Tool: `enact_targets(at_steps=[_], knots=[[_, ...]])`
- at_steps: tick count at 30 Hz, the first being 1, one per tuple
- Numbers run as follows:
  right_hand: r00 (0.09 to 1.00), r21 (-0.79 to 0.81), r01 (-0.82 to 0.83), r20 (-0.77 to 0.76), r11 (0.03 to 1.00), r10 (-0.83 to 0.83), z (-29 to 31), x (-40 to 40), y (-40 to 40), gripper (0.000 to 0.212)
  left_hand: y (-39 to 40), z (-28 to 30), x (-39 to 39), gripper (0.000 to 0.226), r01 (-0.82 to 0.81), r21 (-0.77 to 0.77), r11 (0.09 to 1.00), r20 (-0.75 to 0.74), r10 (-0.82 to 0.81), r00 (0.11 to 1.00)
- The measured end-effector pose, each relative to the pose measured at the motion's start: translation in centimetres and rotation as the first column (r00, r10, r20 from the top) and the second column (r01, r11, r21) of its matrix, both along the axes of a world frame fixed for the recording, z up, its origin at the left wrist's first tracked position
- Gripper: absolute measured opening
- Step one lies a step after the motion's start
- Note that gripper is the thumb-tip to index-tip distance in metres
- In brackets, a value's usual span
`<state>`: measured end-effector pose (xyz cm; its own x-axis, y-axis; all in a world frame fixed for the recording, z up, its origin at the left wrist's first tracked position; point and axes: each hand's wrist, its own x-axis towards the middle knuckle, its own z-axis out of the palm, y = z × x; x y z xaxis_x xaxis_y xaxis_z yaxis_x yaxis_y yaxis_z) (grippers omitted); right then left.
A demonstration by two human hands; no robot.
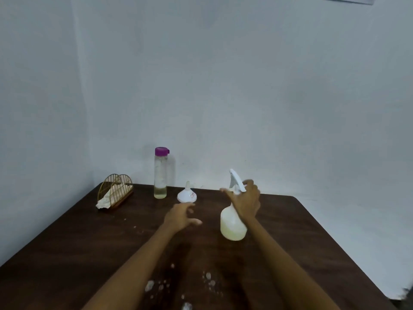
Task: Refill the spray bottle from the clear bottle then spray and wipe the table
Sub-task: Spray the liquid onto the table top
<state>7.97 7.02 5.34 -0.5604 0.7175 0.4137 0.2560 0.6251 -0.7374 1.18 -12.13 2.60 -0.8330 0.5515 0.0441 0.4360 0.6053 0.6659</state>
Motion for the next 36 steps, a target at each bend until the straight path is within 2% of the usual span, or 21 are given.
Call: enact_targets(at_steps=[2,4,7,9,12,15,17,22,25,27,30,32,36], knots=[[0.995,0.063,0.070,0.068,0.996,-0.074,-2.0,-0.7,-0.4,0.077,4.1,-0.1,-0.6,0.096,0.119,0.103,0.988,0.124,-0.131,0.983],[0.997,0.080,0.054,0.042,0.995,-0.057,-3.8,-1.2,0.6,0.070,7.6,-1.0,-1.6,0.109,0.181,0.145,0.973,0.209,-0.209,0.955],[0.987,0.035,-0.155,-0.025,0.987,0.156,-4.1,-2.0,4.0,0.055,11.1,-2.6,-3.0,0.116,0.224,0.242,0.944,0.341,-0.299,0.891],[0.951,0.002,-0.306,-0.034,0.952,0.306,-3.5,-2.6,6.1,0.054,12.9,-3.5,-3.8,0.116,0.229,0.303,0.925,0.372,-0.337,0.865],[0.939,0.016,-0.345,0.006,0.938,0.345,-2.8,-4.3,8.3,0.061,14.8,-4.1,-4.7,0.100,0.178,0.323,0.930,0.285,-0.275,0.918],[0.965,0.033,-0.255,0.068,0.966,0.253,-3.3,-6.5,9.6,0.054,16.1,-4.7,-5.5,0.085,0.064,0.326,0.943,0.158,-0.122,0.980],[0.969,0.048,-0.222,0.125,0.974,0.215,-3.5,-7.8,10.1,0.048,16.8,-5.1,-5.9,0.075,0.029,0.370,0.929,0.131,-0.083,0.988],[0.876,-0.188,-0.373,0.252,0.909,0.411,-2.5,-9.7,12.0,0.047,18.0,-5.5,-7.1,0.069,-0.043,0.456,0.889,0.163,-0.036,0.986],[0.854,-0.310,-0.383,0.242,0.870,0.461,-2.2,-10.7,11.9,0.052,19.1,-4.6,-7.4,0.066,0.013,0.471,0.882,0.106,-0.072,0.992],[0.822,-0.244,-0.391,0.341,0.888,0.456,-2.4,-11.8,11.4,0.055,19.4,-4.1,-7.6,0.059,0.055,0.413,0.909,0.038,-0.077,0.996],[0.805,-0.035,-0.309,0.523,0.950,0.281,-3.8,-12.5,11.1,0.074,18.8,-4.4,-8.5,0.062,0.060,0.359,0.932,0.028,-0.075,0.997],[0.805,-0.055,-0.284,0.528,0.957,0.270,-4.4,-12.6,11.3,0.083,18.1,-4.9,-9.1,0.070,0.086,0.320,0.943,0.020,-0.098,0.995],[0.808,-0.218,-0.371,0.404,0.903,0.429,-3.5,-12.6,12.2,0.080,17.5,-5.1,-9.6,0.072,0.086,0.303,0.949,-0.002,-0.090,0.996]])
